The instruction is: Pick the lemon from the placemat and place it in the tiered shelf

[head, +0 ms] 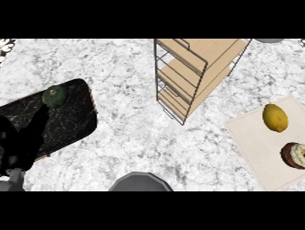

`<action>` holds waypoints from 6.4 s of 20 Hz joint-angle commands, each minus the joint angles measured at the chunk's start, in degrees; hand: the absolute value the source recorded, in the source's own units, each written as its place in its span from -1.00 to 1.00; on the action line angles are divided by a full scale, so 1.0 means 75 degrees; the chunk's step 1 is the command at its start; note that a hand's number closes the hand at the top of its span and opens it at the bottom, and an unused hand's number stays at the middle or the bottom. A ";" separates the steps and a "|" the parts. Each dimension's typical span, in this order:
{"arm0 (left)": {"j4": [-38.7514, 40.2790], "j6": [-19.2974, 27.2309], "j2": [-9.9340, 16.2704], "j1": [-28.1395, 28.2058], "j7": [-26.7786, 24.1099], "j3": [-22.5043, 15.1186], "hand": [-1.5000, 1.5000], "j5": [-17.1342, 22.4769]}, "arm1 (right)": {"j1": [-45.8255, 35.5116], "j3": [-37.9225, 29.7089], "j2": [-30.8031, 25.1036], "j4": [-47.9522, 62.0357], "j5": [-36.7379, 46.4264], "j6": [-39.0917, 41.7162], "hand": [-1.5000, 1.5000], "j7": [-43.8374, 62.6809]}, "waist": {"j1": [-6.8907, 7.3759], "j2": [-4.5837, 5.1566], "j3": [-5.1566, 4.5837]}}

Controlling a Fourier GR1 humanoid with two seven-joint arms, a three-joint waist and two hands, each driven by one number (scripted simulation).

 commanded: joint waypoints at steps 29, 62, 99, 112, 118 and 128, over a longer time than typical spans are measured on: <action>0.0173 -0.0306 -0.1098 -0.0184 0.0554 -0.0091 0.00 -0.0600 | -0.3551 0.3492 0.1344 0.0405 0.3890 -0.1449 -1.00 0.6208 | 0.0151 0.0094 -0.0055; 0.0544 -0.1098 -0.1376 0.0002 0.0360 0.0730 0.00 -0.1075 | -0.4462 0.2636 0.2827 0.4292 0.5778 -0.1731 -1.00 0.3638 | 0.0158 0.0106 -0.0051; -0.0074 -0.1176 -0.1442 0.0446 0.0695 0.1152 0.00 -0.1229 | -0.3848 0.2357 0.1390 -0.4283 0.2324 0.3096 1.00 -0.0921 | -0.0260 0.0007 -0.0074; -0.0194 -0.1192 -0.1707 0.0075 0.0864 0.0976 0.00 -0.1497 | -0.7230 0.1075 0.0269 -0.2393 -0.0731 0.3113 1.00 0.2369 | 0.0259 0.0084 -0.0076; 0.0014 -0.1473 -0.1715 0.0039 0.0718 0.0887 0.00 -0.1619 | -0.8760 0.1327 0.0405 -0.0316 -0.0131 0.3566 1.00 0.2008 | 0.0361 0.0136 -0.0071; 0.0002 -0.1253 -0.1947 -0.0085 0.0892 0.0880 0.00 -0.1841 | -1.0157 0.2413 0.1483 0.1446 0.1585 0.3923 1.00 0.0895 | 0.0382 0.0157 -0.0062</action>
